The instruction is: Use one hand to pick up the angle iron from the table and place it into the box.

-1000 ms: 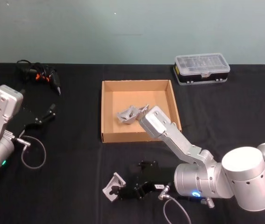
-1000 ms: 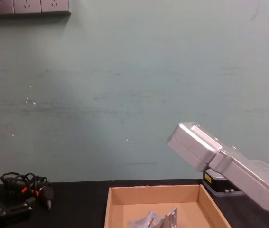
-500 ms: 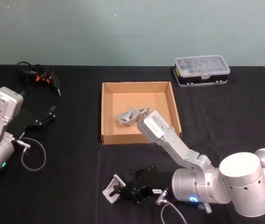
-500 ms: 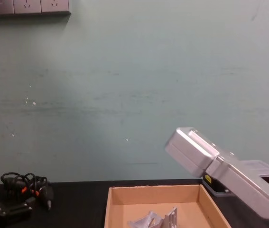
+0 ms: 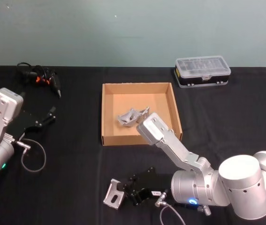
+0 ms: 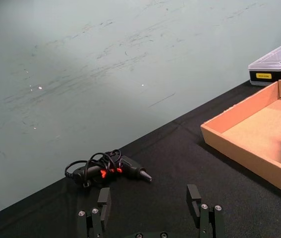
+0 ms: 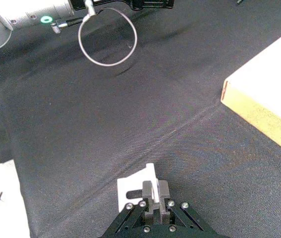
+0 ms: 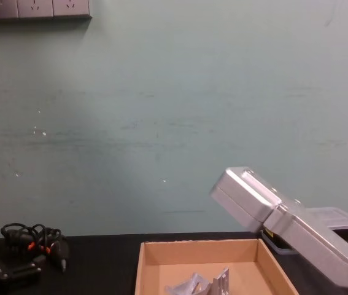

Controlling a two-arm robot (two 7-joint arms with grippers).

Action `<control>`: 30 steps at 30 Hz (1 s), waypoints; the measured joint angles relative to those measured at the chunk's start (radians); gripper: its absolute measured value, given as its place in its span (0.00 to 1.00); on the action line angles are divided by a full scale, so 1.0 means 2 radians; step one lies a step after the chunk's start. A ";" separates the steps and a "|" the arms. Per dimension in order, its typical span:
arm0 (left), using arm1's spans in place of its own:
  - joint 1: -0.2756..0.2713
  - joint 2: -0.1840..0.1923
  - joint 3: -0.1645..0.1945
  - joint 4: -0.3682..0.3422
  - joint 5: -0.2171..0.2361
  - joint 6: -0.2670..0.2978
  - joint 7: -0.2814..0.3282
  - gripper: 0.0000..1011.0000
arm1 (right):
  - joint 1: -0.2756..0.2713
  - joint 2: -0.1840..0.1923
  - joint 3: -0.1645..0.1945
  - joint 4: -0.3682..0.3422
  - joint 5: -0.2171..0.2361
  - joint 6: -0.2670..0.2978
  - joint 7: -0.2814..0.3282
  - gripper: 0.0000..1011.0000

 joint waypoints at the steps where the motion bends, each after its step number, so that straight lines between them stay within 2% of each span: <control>1: 0.000 0.000 0.000 0.000 0.000 0.000 0.000 0.99 | 0.000 0.000 0.000 0.000 0.000 0.000 0.000 0.07; 6: 0.000 0.000 0.000 0.000 0.000 0.000 0.000 0.99 | -0.003 0.000 0.004 -0.002 0.002 -0.003 -0.002 0.07; 11: 0.000 0.000 0.000 0.000 0.000 0.000 0.000 0.99 | -0.009 0.005 0.016 -0.014 0.009 -0.007 -0.006 0.07; 23: 0.000 0.000 0.000 0.000 0.000 0.000 0.000 0.99 | -0.031 0.031 0.078 -0.063 0.041 -0.035 -0.033 0.07; 30: 0.000 0.000 0.000 0.000 0.000 0.000 0.000 0.99 | -0.021 0.046 0.093 -0.062 0.032 -0.052 -0.047 0.07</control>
